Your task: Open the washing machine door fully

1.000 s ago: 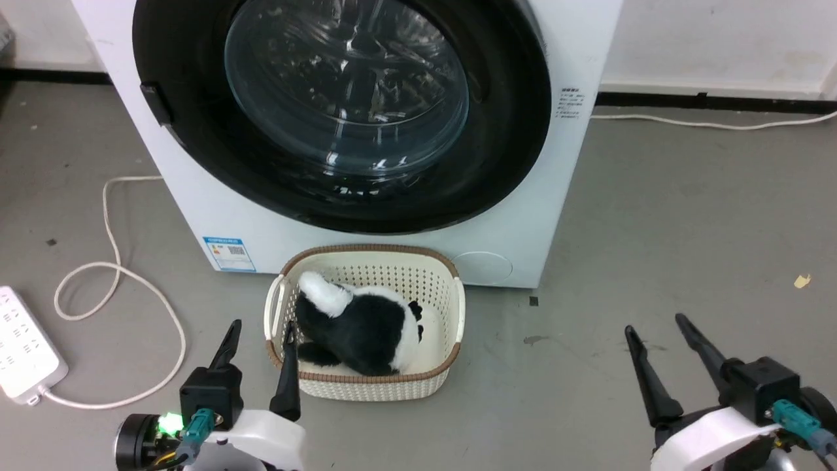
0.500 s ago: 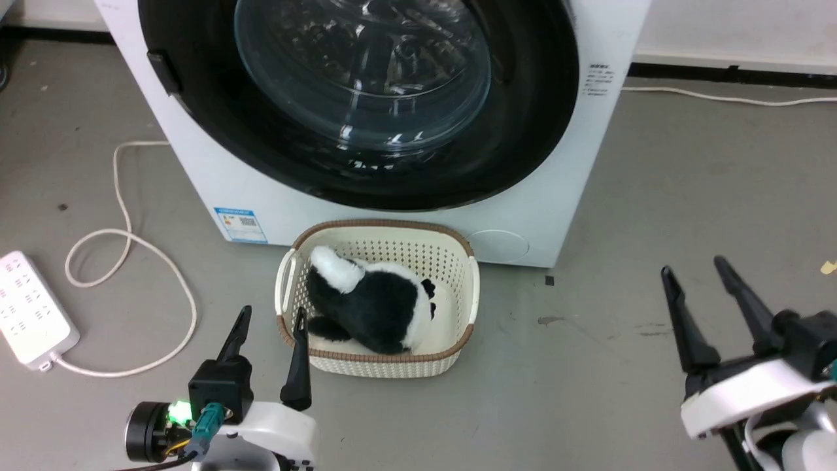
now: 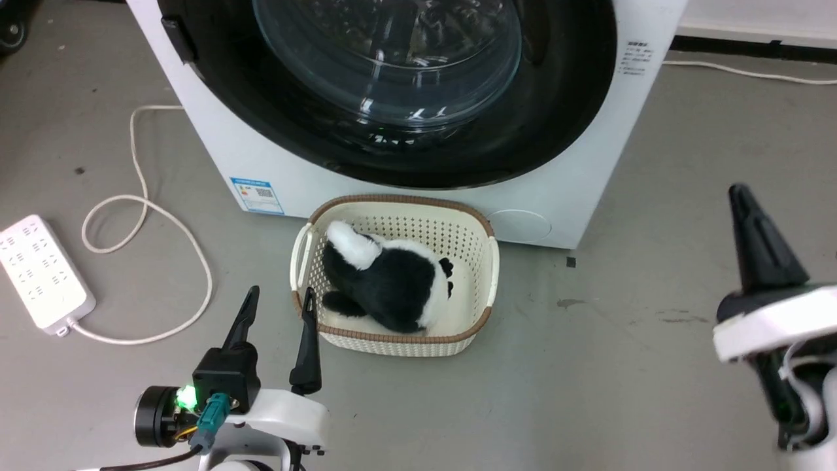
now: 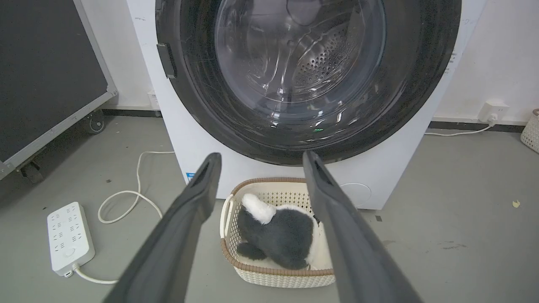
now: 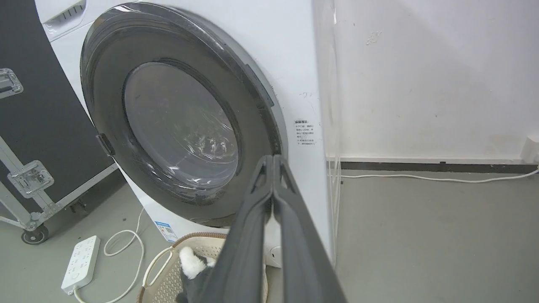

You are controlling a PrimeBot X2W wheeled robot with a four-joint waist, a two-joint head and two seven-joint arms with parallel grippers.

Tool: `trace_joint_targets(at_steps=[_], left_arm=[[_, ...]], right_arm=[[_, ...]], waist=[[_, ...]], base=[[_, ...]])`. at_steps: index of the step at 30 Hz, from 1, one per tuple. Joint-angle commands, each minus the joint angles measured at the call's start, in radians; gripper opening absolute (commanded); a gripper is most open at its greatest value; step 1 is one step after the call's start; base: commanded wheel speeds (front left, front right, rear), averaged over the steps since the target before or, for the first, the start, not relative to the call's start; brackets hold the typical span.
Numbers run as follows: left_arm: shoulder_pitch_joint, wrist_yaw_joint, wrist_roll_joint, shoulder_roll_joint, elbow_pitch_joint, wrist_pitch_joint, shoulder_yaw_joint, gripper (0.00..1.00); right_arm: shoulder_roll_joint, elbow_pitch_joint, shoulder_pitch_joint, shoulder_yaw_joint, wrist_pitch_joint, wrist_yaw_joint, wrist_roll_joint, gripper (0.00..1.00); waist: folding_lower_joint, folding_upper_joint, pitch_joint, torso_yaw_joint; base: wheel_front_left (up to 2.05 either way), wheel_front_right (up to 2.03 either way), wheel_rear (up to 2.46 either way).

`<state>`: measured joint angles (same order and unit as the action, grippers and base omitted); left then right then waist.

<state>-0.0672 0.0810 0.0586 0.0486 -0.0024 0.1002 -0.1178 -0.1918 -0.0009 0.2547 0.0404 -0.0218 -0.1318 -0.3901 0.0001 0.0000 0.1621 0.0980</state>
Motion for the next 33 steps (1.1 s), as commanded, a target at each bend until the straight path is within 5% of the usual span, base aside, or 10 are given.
trace_joint_targets(at_steps=[1,17,33], left_arm=[[-0.019,0.009,0.008,0.001,-0.005,0.012,-0.007,1.0],[-0.064,0.043,0.026,0.001,-0.019,0.045,-0.051,1.0],[-0.109,0.08,0.053,0.001,-0.024,0.078,-0.108,1.0]], right_arm=[[-0.007,0.01,0.038,0.012,0.009,0.0,-0.036,0.0],[-0.008,0.144,0.312,0.075,0.135,0.001,-0.193,0.0],[-0.007,0.41,0.619,0.175,0.41,0.001,-0.381,0.0]], waist=[[-0.0001,0.0,0.01,0.007],[-0.0001,0.0,0.101,0.053],[-0.0001,0.0,0.192,0.11]], base=[[0.0,0.0,0.0],[0.0,0.0,0.0],[0.0,0.0,0.0]])
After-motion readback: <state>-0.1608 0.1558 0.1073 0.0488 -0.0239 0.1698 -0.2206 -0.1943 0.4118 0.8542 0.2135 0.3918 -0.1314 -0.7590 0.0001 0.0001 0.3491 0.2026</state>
